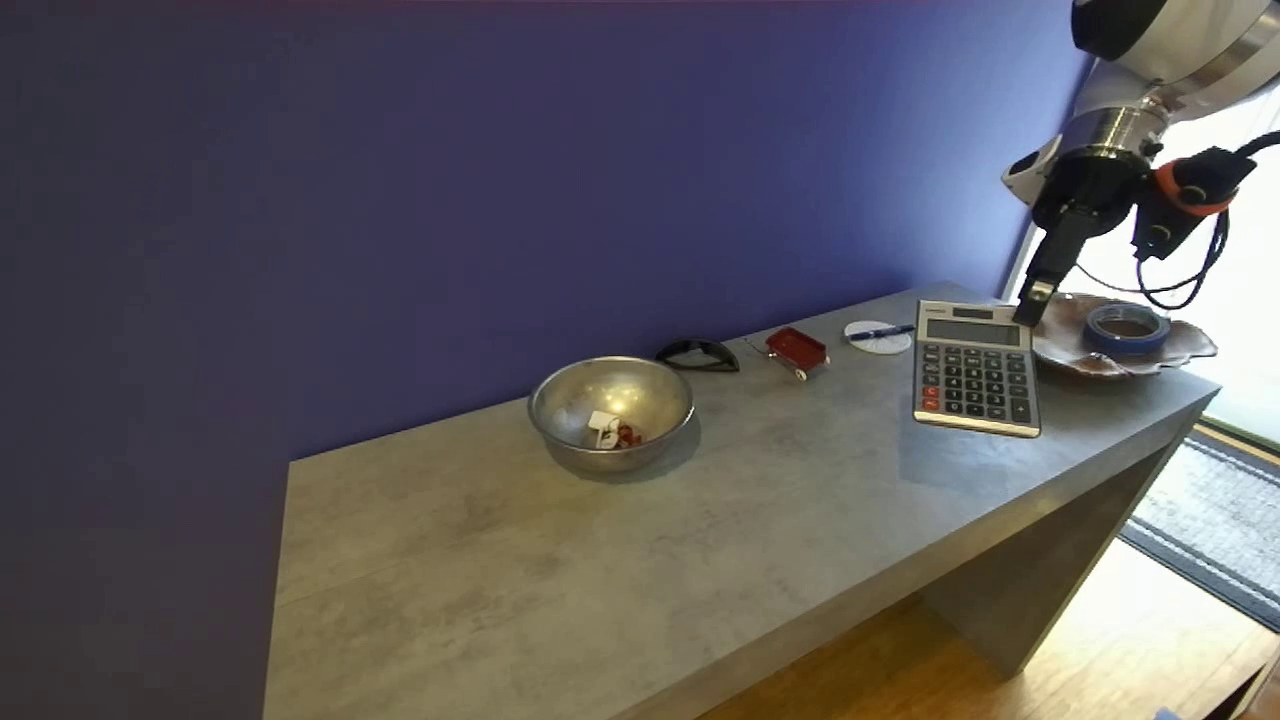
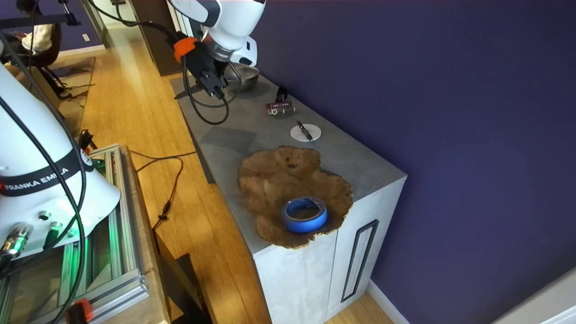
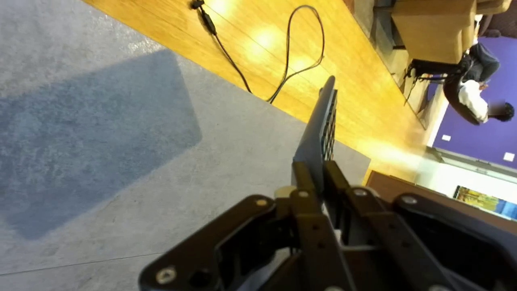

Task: Move the calculator from the key bowl into the silver dish

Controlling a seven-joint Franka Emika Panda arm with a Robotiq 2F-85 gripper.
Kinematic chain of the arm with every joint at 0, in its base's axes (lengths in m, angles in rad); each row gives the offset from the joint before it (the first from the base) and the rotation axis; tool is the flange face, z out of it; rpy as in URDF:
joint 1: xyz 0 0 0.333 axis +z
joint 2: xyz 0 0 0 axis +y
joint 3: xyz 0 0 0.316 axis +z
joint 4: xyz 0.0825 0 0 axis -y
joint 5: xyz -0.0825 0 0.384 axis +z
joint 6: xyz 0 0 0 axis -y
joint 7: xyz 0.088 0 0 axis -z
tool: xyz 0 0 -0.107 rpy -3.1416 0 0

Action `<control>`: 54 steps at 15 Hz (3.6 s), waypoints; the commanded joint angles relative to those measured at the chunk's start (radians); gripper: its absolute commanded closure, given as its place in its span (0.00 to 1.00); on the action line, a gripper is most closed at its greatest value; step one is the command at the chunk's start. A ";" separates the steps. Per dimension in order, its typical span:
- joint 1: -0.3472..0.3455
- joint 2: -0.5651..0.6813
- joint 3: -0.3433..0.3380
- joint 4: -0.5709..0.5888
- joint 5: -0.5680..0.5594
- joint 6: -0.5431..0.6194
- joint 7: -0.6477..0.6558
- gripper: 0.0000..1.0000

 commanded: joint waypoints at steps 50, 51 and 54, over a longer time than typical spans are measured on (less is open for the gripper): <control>0.443 0.732 0.175 0.837 1.101 0.793 -0.228 0.49; 0.442 0.731 0.175 0.839 1.102 0.792 -0.228 0.42; 0.447 0.670 0.166 0.798 1.136 0.803 -0.286 0.20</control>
